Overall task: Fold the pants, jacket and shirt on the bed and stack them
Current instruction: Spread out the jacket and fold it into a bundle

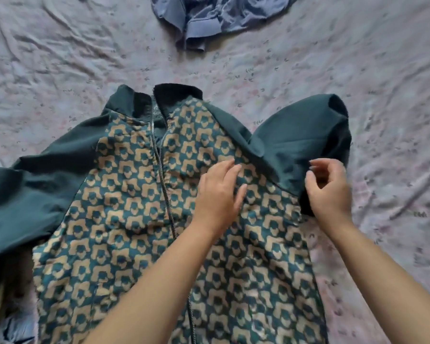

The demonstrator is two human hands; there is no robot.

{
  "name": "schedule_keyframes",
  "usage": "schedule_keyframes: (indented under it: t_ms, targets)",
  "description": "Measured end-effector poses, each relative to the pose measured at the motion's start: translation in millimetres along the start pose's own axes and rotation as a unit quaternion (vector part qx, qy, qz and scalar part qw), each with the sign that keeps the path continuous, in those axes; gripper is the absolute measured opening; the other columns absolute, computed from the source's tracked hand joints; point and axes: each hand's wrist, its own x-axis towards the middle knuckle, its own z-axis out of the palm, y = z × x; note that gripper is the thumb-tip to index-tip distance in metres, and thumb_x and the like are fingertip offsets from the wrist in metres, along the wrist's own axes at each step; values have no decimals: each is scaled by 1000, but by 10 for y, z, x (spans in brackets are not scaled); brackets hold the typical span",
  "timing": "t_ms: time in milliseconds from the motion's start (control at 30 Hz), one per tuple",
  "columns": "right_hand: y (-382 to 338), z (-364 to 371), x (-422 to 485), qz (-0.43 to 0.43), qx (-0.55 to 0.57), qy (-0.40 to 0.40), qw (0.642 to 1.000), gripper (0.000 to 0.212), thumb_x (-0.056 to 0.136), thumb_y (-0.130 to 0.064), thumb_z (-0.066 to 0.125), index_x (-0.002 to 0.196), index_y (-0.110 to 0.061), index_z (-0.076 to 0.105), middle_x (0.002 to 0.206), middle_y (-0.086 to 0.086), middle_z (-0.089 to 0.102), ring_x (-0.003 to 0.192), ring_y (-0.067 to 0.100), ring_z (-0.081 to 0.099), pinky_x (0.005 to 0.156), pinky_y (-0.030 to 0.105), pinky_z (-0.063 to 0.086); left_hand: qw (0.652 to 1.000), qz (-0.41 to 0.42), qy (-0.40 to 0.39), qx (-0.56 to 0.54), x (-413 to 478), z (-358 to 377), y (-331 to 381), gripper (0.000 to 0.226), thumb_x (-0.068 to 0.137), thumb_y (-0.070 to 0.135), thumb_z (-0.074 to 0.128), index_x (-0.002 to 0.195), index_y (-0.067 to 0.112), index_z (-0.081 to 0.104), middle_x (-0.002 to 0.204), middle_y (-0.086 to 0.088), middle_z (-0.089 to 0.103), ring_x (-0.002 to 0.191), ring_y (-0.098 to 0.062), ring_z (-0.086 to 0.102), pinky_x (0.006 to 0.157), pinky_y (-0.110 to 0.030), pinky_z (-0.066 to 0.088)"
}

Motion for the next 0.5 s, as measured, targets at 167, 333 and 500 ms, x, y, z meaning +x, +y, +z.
schedule_keyframes:
  t_ms: [167, 333, 500]
  targets:
    - [442, -368, 410, 202, 27, -40, 978, 68, 78, -19, 72, 133, -10, 35, 129, 15, 47, 116, 27, 50, 101, 41, 42, 1000, 27, 7, 9, 510, 244, 332, 51, 85, 41, 42, 118, 6, 59, 123, -11, 60, 115, -28, 55, 96, -38, 42]
    - [458, -260, 568, 235, 153, -46, 959, 42, 79, 2, 66, 116, -5, 49, 107, 10, 59, 94, 19, 55, 72, 23, 47, 993, -22, -119, 2, 769, 340, 654, 79, 76, 68, 38, 135, 15, 43, 130, -1, 53, 123, -21, 44, 101, -36, 30]
    - [495, -1089, 834, 184, 118, 49, 975, 19, 83, -1, 59, 84, -19, 57, 77, 2, 60, 73, 15, 57, 68, 29, 47, 992, -36, -116, -29, 886, 448, 1134, 52, 83, 35, 62, 127, 12, 47, 117, -7, 55, 109, -26, 49, 91, -38, 37]
